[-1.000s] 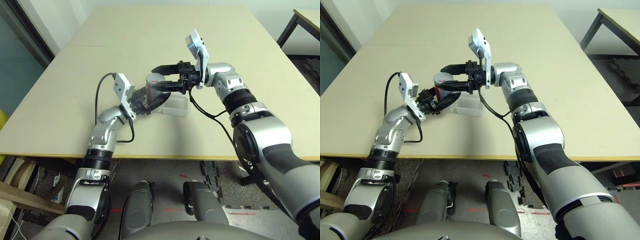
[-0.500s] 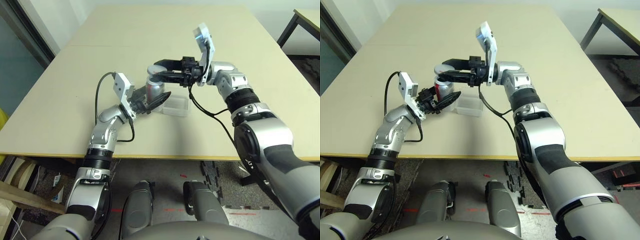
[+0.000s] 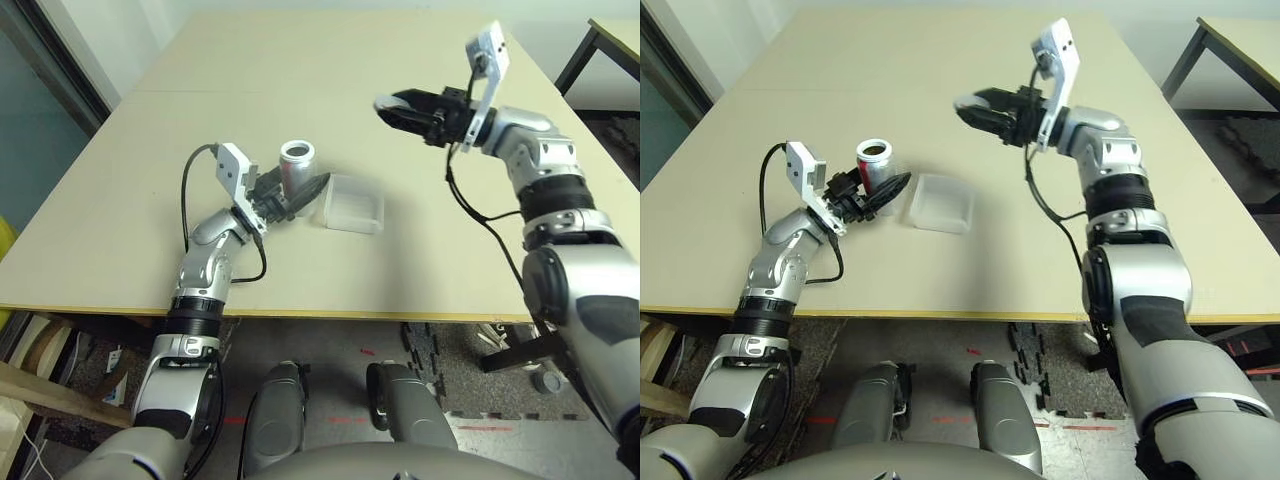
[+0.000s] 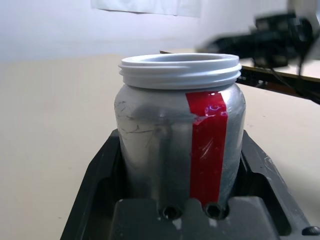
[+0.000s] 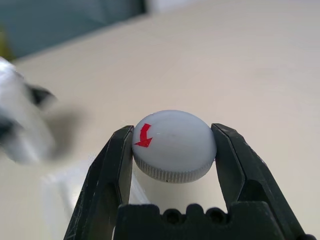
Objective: Pour the medicine from the bottle into the box.
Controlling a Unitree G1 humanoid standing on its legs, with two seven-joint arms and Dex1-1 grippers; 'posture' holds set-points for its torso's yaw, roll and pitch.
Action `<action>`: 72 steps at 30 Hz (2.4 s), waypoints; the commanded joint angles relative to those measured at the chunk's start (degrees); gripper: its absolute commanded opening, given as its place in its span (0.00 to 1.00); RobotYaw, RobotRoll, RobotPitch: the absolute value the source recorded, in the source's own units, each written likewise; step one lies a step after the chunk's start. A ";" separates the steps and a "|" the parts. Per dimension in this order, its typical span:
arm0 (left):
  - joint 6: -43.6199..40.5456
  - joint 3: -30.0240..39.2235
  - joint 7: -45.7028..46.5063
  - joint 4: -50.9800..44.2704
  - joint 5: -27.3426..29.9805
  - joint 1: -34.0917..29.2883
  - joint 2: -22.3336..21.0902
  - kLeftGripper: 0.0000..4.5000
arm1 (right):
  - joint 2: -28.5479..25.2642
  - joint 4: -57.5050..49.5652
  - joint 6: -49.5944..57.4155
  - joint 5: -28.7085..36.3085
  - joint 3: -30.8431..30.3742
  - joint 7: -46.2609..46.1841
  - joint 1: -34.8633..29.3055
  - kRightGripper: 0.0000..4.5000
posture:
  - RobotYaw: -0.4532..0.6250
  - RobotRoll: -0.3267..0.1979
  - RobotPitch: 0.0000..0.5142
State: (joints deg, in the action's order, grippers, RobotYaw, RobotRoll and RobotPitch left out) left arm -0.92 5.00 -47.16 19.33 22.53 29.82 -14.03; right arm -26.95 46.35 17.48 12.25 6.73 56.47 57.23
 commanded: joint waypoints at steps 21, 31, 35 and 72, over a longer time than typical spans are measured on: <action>6.38 2.57 2.83 10.40 -1.98 5.83 -1.54 0.62 | -9.74 -0.51 0.12 -12.69 -10.21 -5.36 -7.09 0.57 | 0.33 0.62 0.28; 7.63 3.29 3.40 12.35 -3.07 6.66 -2.73 0.62 | -6.54 4.71 -4.93 -11.71 -6.95 -12.06 -5.89 0.95 | 0.33 0.62 0.25; 7.75 3.66 3.47 13.46 -3.14 7.83 -3.41 0.62 | -5.84 4.91 -6.59 -10.74 -5.86 -12.29 -5.95 1.00 | 0.33 0.62 0.24; 13.37 -13.92 6.89 23.08 -30.90 18.68 -13.40 0.62 | -6.03 -12.02 -16.73 -4.15 -11.50 21.32 -16.20 1.00 | 0.32 0.62 0.15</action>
State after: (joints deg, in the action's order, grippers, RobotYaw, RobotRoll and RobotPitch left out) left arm 9.89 -5.69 -42.78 41.88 -2.94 47.00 -26.60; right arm -33.22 34.21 0.95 8.14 -4.15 77.99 41.51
